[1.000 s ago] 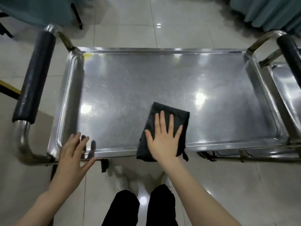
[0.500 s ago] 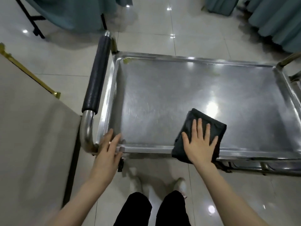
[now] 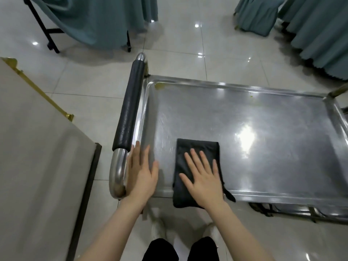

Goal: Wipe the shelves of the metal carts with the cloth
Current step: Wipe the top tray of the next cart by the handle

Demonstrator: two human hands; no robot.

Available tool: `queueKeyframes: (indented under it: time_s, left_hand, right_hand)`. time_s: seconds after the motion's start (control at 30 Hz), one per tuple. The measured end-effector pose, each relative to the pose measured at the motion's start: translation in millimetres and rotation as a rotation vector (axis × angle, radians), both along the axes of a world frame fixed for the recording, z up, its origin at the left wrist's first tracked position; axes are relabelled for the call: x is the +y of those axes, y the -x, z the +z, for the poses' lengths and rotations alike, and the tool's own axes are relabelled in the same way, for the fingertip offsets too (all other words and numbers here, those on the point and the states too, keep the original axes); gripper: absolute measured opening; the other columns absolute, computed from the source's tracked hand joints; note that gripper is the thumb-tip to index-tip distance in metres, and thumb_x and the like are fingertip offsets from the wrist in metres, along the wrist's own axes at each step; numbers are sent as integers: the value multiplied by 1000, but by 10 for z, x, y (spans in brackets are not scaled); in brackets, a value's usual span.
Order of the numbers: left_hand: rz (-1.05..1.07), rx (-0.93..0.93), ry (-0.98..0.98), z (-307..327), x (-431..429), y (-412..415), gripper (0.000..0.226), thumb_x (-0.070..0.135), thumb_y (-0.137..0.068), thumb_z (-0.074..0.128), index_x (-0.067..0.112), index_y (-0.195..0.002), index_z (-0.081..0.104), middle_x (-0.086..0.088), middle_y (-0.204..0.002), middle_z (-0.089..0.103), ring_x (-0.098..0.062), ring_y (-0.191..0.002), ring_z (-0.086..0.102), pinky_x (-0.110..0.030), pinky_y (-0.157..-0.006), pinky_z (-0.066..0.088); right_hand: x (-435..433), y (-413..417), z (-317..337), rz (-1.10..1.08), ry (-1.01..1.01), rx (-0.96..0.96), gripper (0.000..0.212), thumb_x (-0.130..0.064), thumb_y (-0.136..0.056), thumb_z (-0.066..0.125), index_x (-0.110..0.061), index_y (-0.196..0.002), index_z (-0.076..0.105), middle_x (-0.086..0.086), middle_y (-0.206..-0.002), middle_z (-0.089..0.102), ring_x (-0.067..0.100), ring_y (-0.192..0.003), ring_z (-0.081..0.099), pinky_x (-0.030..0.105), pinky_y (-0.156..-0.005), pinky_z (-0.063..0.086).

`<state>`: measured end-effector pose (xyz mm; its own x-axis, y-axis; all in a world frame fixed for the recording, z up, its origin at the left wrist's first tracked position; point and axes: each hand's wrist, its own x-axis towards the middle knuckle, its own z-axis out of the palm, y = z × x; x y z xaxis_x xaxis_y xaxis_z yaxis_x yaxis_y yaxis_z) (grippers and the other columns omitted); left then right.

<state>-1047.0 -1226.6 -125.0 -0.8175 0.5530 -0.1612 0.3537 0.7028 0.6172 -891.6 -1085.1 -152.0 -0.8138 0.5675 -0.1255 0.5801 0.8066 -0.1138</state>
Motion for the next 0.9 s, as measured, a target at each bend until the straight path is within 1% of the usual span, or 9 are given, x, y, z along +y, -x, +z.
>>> queueKeyframes:
  time_s: [0.07,0.2,0.3,0.4,0.47,0.53,0.7,0.8,0.9]
  left_hand:
    - [14,28,27,-46,66,55,67,53,-97,35,28,-155,13,8,-163,-7,-13,-149,-6,-39,-122,11]
    - [31,2,-172,-39,57,54,76,64,-88,25,28,-154,17,6,-163,5,-12,-147,9,-32,-115,15]
    - [46,-17,-277,-59,0,59,71,60,-90,25,26,-153,22,4,-162,14,-9,-146,15,-34,-115,20]
    - [102,-18,-308,-113,-63,70,68,58,-92,26,27,-152,25,8,-161,16,-7,-144,20,-36,-113,27]
    - [113,4,-266,-133,-90,78,68,58,-92,26,27,-153,24,9,-161,13,-9,-144,19,-37,-113,27]
    - [84,32,-190,-128,-93,69,70,59,-91,24,26,-153,22,4,-163,12,-14,-146,19,-38,-114,25]
    - [36,73,8,-124,-20,64,72,63,-89,11,32,-155,13,12,-163,-1,-10,-148,3,-33,-115,5]
    - [15,136,65,-132,14,66,70,59,-92,15,27,-154,21,6,-164,4,-17,-148,12,-34,-114,8]
    - [2,171,98,-169,-4,54,67,57,-94,21,24,-153,27,1,-164,9,-20,-146,18,-34,-114,12]
  right_hand:
    - [137,-87,17,-109,-8,-6,68,-66,-97,15,-35,-156,-3,-13,-163,-6,14,-151,-7,50,-119,1]
    - [61,312,18,-218,9,-33,71,-64,-94,12,-33,-155,-11,-10,-162,-16,20,-149,-18,60,-115,-11]
    - [-151,1021,-11,-54,27,-21,69,-67,-92,0,-36,-152,-17,-9,-160,-23,23,-145,-28,60,-110,-24]
    - [-338,1601,-38,211,22,-37,69,-62,-92,-2,-33,-152,-17,-7,-162,-19,28,-146,-26,66,-111,-13]
    - [-344,1675,-31,260,25,-16,69,-62,-94,4,-32,-155,-10,-8,-163,-12,25,-149,-18,64,-114,-8]
    - [-188,1490,-29,219,19,32,67,-64,-97,9,-33,-156,-3,-11,-164,-5,16,-150,-12,58,-117,-5]
    - [604,565,-27,-81,-41,10,68,-65,-97,13,-36,-155,-4,-14,-163,-10,10,-149,-13,54,-119,-1]
    - [745,407,-18,-203,7,-27,66,-66,-95,5,-40,-154,-9,-16,-162,-13,9,-148,-17,56,-119,-3]
    - [603,835,-54,-181,7,-6,62,-64,-95,-2,-42,-151,-15,-20,-160,-18,10,-147,-20,56,-117,-10]
